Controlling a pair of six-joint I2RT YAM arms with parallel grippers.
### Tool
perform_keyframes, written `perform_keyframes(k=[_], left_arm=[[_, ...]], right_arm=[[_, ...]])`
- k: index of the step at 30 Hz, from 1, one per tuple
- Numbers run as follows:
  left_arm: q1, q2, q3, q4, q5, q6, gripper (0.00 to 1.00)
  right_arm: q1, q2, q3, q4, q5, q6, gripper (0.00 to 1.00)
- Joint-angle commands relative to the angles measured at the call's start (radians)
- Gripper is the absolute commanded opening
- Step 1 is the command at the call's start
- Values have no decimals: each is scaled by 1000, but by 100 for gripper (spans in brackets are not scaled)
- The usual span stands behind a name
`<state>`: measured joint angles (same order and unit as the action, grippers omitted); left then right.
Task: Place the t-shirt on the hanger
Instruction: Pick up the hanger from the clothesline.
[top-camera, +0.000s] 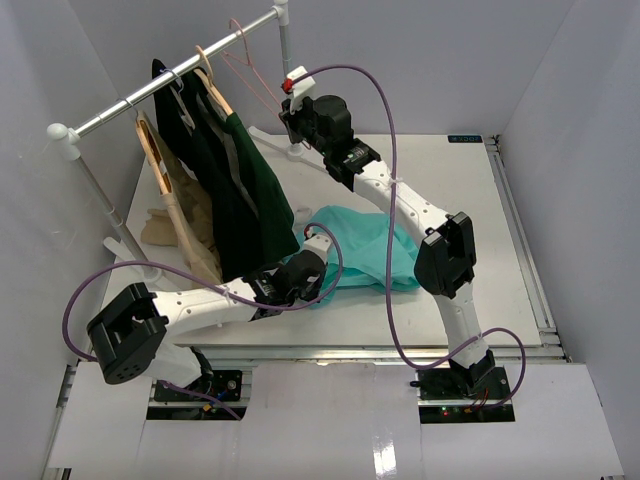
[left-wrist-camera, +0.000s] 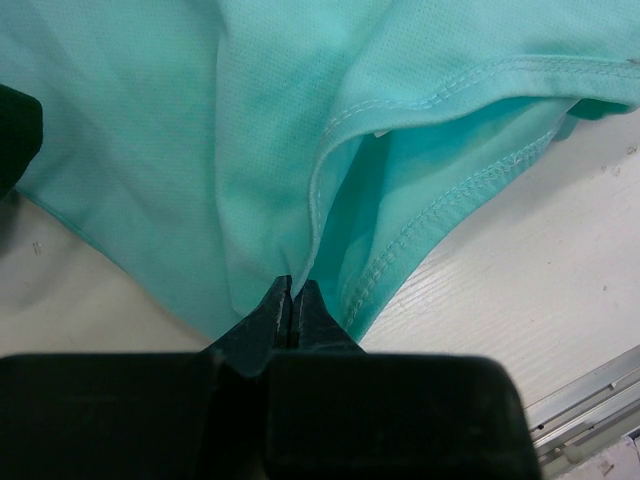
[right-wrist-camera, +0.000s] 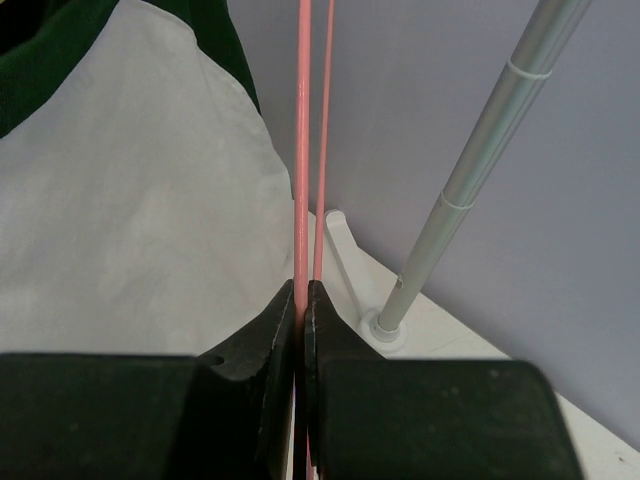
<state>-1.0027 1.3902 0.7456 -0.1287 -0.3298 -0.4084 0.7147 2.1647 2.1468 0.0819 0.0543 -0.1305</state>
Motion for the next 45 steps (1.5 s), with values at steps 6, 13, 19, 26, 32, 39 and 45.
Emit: perform_keyframes(k=[6,13,19,26,32,39,45], left_arm=[[4,-37,-1,4,-9,-6,0],[4,-28,2,3,-11,-7,0],[6,-28,0,4,-21,-9,0],[6,-39,-5,6,-32,-11,0],[15,-5,25,1,-7,-18,0],[47,-9,132,-55,76,-59,0],[126,74,263,-114,175,-89,0]], right_arm=[[-3,-86,-1,146,12,-54,8],[-3,-175,-129,174,37,-79,8],[-6,-261,-244,180,88,-118,8],[-6,-414,-482,159,163,-101,8],[-15,-629,-781,104,256,-102,8],[-21,-909,-1007,-168,393,51,8],[-22,-1182,-1224,-402,339,215,8]])
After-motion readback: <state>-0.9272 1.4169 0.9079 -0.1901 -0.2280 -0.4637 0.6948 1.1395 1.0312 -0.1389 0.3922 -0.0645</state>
